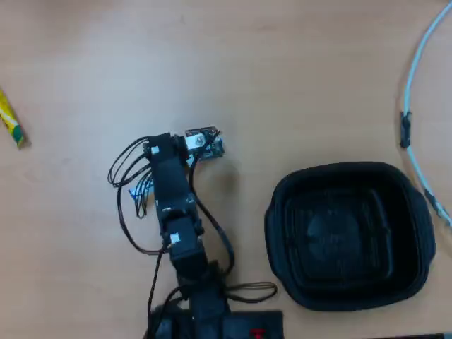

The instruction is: Pick up the blue pen and put it in the black bowl

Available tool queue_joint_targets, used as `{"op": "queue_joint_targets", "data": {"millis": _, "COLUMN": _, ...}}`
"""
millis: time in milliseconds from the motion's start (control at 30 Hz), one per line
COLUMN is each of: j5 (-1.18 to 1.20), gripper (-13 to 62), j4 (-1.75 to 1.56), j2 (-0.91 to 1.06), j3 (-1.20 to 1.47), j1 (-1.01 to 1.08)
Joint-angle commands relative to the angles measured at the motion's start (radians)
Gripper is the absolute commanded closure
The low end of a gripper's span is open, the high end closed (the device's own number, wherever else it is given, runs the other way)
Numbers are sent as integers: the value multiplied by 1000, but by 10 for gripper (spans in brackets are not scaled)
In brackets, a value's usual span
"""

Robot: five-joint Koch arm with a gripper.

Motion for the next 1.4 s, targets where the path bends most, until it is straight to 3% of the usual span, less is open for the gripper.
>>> {"op": "queue_joint_targets", "data": {"millis": 0, "j5": 66, "gripper": 554, "j4": 17, "j2": 29, "j3": -12, "j1": 18}}
{"op": "queue_joint_targets", "data": {"millis": 200, "j5": 224, "gripper": 553, "j4": 25, "j2": 215, "j3": -17, "j1": 21}}
{"op": "queue_joint_targets", "data": {"millis": 833, "j5": 150, "gripper": 554, "j4": 8, "j2": 538, "j3": -112, "j1": 123}}
{"op": "queue_joint_targets", "data": {"millis": 1367, "j5": 160, "gripper": 554, "j4": -115, "j2": 555, "j3": -204, "j1": 454}}
